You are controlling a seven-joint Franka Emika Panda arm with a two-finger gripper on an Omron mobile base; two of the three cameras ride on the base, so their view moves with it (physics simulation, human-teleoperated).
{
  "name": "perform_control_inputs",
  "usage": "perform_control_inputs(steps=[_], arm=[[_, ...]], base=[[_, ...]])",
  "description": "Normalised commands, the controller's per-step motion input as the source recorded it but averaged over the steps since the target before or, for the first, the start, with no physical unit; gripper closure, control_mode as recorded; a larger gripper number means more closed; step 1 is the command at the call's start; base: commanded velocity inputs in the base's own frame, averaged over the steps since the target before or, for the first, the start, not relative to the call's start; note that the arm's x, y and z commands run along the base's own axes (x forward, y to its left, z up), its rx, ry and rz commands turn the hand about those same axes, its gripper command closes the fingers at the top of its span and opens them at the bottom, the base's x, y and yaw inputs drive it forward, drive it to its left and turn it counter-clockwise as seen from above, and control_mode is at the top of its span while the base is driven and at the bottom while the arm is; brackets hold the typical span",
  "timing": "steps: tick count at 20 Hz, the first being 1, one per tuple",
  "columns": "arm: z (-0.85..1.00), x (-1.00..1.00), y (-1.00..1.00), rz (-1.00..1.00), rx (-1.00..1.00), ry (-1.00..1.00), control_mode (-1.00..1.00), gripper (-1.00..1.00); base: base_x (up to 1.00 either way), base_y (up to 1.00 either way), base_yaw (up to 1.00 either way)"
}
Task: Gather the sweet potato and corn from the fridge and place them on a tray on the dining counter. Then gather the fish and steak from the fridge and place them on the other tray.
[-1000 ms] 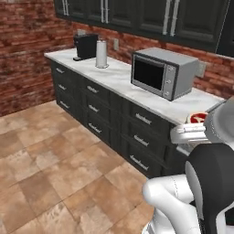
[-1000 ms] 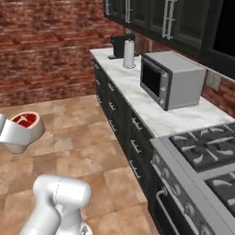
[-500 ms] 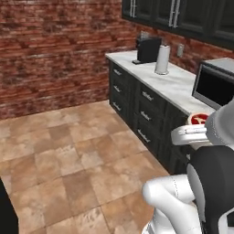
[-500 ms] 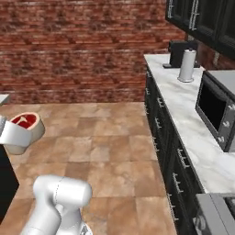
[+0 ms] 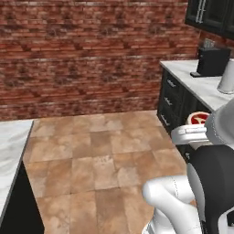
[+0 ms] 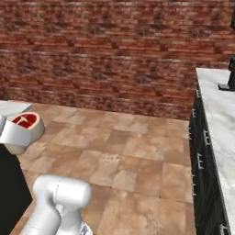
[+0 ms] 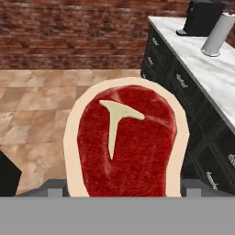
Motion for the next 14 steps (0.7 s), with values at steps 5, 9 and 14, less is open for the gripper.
perform_control_inputs(steps=[5, 9, 14], arm=[[0.00, 0.00, 0.00, 0.00, 0.00, 0.00, 1.00, 1.00], [0.00, 0.00, 0.00, 0.00, 0.00, 0.00, 1.00, 1.00], [0.00, 0.00, 0.00, 0.00, 0.00, 0.00, 1.00, 1.00]], base=[[0.81, -0.42, 0.40], [0.72, -0.50, 0.38], [0.69, -0.50, 0.39]])
